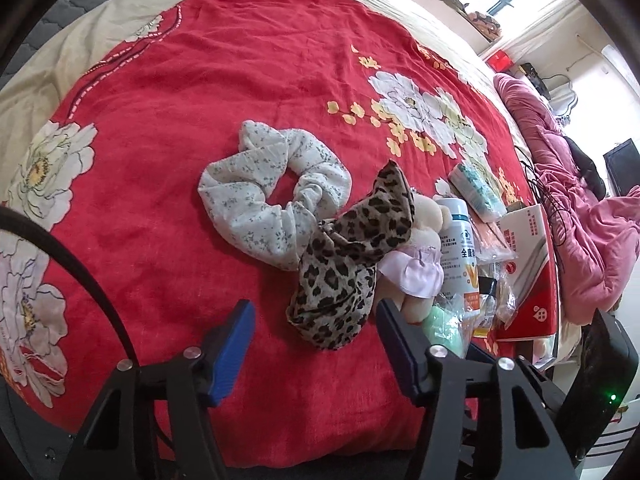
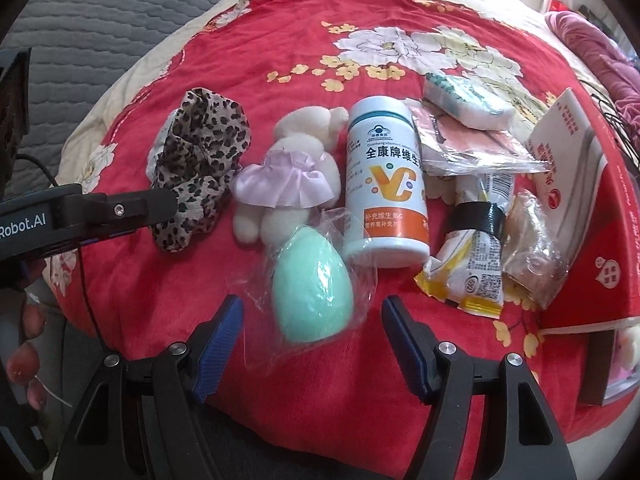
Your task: Organize soft objects
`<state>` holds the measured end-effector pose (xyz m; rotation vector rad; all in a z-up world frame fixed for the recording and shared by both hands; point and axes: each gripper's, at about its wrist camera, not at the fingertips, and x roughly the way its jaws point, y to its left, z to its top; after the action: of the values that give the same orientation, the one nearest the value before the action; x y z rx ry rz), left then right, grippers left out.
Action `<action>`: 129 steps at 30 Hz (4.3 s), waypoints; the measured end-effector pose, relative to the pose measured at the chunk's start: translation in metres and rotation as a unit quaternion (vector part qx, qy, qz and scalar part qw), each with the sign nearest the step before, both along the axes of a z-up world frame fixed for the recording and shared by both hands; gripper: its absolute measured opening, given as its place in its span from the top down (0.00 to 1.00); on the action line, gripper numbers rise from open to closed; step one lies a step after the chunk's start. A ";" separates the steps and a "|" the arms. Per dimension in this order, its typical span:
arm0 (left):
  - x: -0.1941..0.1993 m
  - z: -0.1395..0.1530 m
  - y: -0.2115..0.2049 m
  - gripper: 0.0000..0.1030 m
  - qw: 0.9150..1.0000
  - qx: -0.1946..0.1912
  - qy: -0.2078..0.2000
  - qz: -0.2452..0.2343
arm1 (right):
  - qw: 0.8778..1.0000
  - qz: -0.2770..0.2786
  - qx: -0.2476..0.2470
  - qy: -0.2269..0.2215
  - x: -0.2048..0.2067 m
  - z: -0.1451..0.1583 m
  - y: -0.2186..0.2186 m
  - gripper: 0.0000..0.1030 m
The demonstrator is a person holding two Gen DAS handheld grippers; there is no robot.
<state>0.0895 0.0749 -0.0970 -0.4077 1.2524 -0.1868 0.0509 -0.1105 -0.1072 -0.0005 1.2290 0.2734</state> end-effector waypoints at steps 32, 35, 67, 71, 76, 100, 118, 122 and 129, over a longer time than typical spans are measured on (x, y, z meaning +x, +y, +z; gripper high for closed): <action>-0.015 0.045 -0.025 0.90 0.997 0.004 -0.060 -0.043 | 0.998 -0.012 0.055 -0.039 -0.017 0.046 -0.041 0.53; -0.019 0.057 -0.028 0.90 0.996 0.008 -0.070 -0.052 | 0.997 -0.017 0.055 -0.051 -0.020 0.056 -0.049 0.53; -0.083 0.139 -0.102 0.90 0.977 0.073 -0.158 -0.120 | 0.986 -0.061 0.068 -0.141 -0.061 0.137 -0.102 0.53; -0.089 0.145 -0.113 0.90 0.975 0.076 -0.164 -0.130 | 0.984 -0.064 0.073 -0.149 -0.065 0.143 -0.107 0.53; -0.093 0.151 -0.126 0.90 0.972 0.079 -0.171 -0.141 | 0.982 -0.071 0.077 -0.158 -0.069 0.150 -0.117 0.53; -0.099 0.162 -0.215 0.90 0.958 0.084 -0.183 -0.205 | 0.970 -0.139 0.054 -0.190 -0.087 0.173 -0.206 0.53; -0.083 0.150 -0.317 0.90 0.939 0.066 -0.169 -0.292 | 0.954 -0.240 0.035 -0.175 -0.096 0.162 -0.328 0.53; -0.078 0.147 -0.334 0.90 0.935 0.070 -0.170 -0.304 | 0.953 -0.248 0.031 -0.171 -0.095 0.158 -0.339 0.53; -0.066 0.136 -0.363 0.90 0.931 0.073 -0.160 -0.320 | 0.953 -0.257 0.027 -0.161 -0.090 0.148 -0.353 0.53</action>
<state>0.0239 -0.2881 0.0393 0.1732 1.0285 -0.6857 -0.0393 -0.4635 0.0413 0.3079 0.8583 -0.1457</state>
